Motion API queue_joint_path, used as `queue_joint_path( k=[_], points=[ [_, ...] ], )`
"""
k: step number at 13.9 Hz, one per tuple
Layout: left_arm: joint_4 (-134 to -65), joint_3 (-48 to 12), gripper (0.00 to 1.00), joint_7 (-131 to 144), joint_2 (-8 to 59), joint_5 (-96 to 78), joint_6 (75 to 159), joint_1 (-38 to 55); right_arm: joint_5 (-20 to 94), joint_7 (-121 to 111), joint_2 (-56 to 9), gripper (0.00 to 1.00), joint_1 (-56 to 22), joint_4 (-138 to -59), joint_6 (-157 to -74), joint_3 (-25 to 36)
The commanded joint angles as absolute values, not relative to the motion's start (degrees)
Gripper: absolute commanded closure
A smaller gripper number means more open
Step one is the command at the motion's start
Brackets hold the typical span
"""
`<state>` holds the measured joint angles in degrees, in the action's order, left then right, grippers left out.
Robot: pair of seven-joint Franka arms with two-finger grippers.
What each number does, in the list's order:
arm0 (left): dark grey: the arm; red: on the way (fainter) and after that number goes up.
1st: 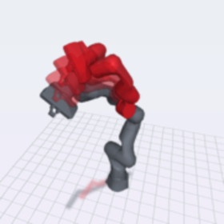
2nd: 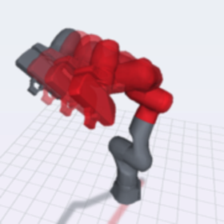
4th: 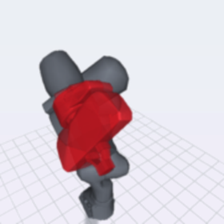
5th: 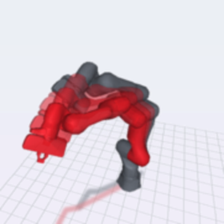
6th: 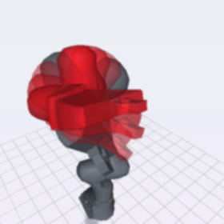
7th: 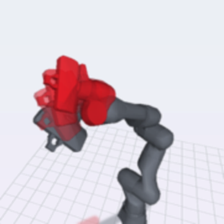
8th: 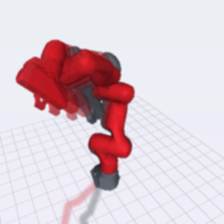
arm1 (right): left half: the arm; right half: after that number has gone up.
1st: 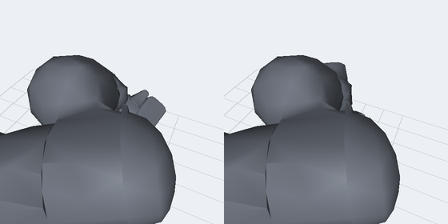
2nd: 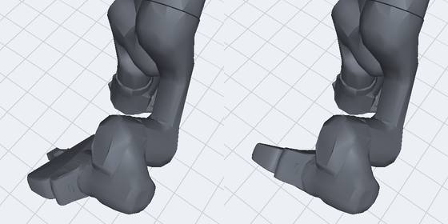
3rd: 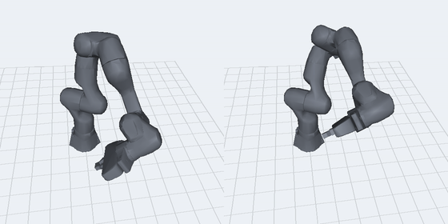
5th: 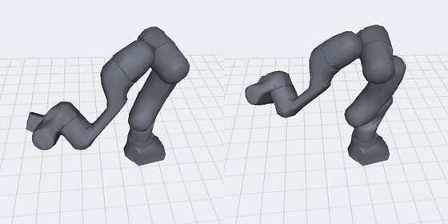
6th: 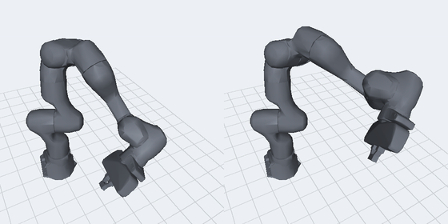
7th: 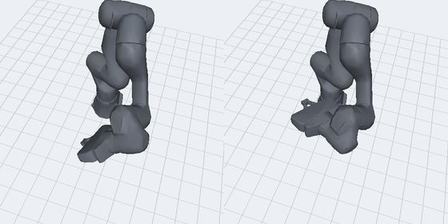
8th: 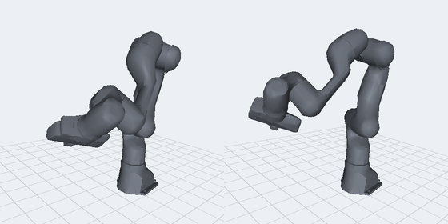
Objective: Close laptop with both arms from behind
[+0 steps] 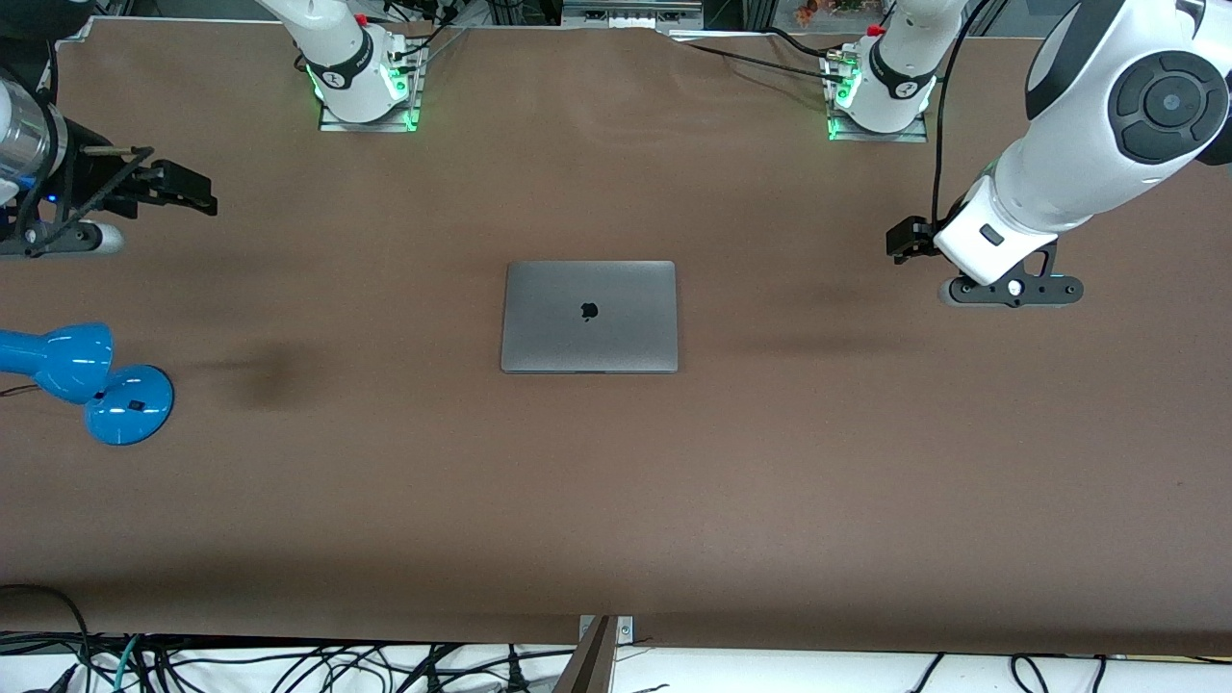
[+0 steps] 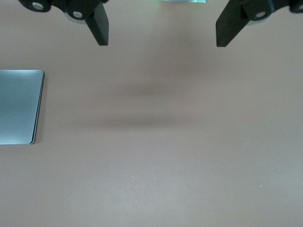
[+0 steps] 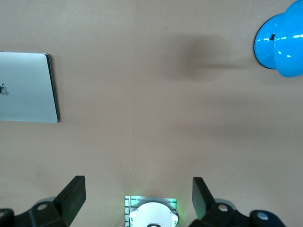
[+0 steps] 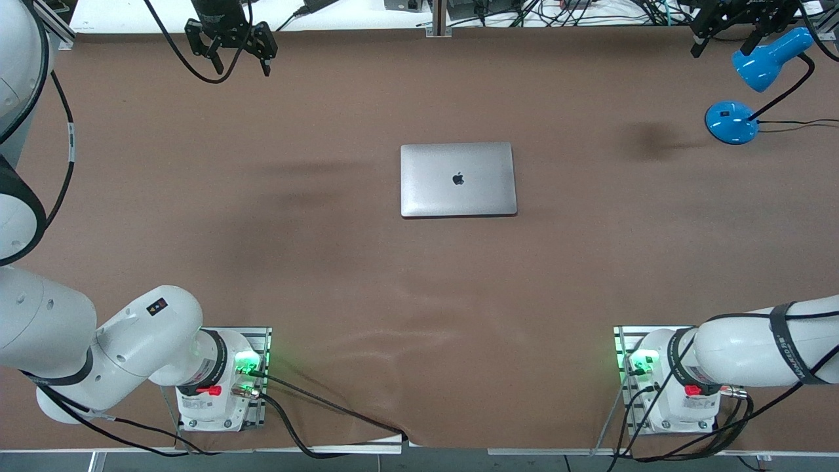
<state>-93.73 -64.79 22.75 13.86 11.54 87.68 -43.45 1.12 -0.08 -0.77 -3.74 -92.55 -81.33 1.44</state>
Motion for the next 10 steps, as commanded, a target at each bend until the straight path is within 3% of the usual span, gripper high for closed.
queue_joint_path(
  k=[1, 3, 6, 10],
  points=[
    [-90.81, -56.21, 0.0, 20.75, 13.18, 13.54, 84.39, -34.94, 0.35, 1.4, 4.03, 0.0, -3.25, -97.81, -81.65, 0.79],
    [-86.85, -47.77, 0.0, 15.49, 13.18, 12.84, 81.57, -28.24, 0.35, 2.02, 5.62, 0.0, -3.25, -99.05, -81.56, 0.79],
    [-86.57, -35.64, 0.0, 11.0, 10.65, 12.57, 81.56, -18.85, 0.35, 1.67, 6.41, 0.0, -2.55, -99.49, -81.21, 0.88],
    [-87.27, -8.85, 0.0, 2.04, 7.03, 6.0, 81.56, -0.91, 0.26, 1.67, 6.07, 0.0, -0.79, -99.76, -81.56, 0.79]
  ],
)
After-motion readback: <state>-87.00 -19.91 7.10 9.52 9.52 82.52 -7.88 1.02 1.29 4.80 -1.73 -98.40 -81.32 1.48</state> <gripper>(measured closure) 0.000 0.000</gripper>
